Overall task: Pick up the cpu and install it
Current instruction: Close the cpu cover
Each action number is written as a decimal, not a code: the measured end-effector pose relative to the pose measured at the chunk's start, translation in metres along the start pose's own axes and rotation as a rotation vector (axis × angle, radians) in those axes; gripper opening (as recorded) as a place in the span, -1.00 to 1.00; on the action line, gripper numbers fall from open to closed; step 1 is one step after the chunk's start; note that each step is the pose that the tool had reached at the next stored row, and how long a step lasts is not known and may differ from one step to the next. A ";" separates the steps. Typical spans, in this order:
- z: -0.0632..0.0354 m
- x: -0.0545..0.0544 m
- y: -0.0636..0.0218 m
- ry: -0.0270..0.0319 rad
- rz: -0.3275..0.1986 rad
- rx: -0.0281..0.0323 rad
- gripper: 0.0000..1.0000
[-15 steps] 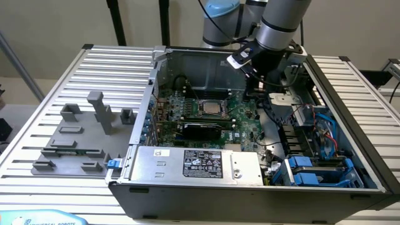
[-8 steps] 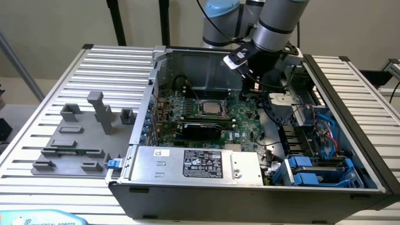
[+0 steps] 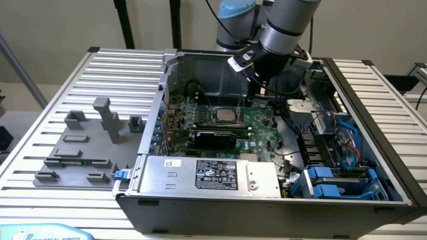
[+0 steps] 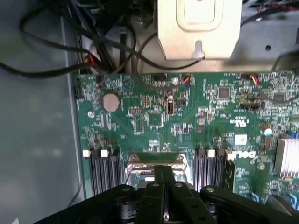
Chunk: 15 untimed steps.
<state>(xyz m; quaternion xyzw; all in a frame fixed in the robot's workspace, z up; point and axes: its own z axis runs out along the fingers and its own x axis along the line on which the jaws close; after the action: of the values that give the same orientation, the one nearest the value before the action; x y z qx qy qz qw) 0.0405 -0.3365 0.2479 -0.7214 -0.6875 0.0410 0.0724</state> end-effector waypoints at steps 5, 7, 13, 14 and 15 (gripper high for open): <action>0.0024 -0.001 -0.0151 0.0005 0.001 0.0266 -0.79; 0.0035 -0.001 -0.0216 0.0006 0.001 0.0371 -0.79; 0.0077 -0.002 -0.0419 0.0018 0.002 0.0626 -0.79; 0.0086 -0.002 -0.0454 0.0021 0.002 0.0661 -0.79; 0.0095 -0.003 -0.0488 0.0023 0.002 0.0693 -0.79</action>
<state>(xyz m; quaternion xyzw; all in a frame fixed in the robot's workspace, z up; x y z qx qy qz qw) -0.0093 -0.3365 0.2463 -0.7194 -0.6847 0.0640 0.0981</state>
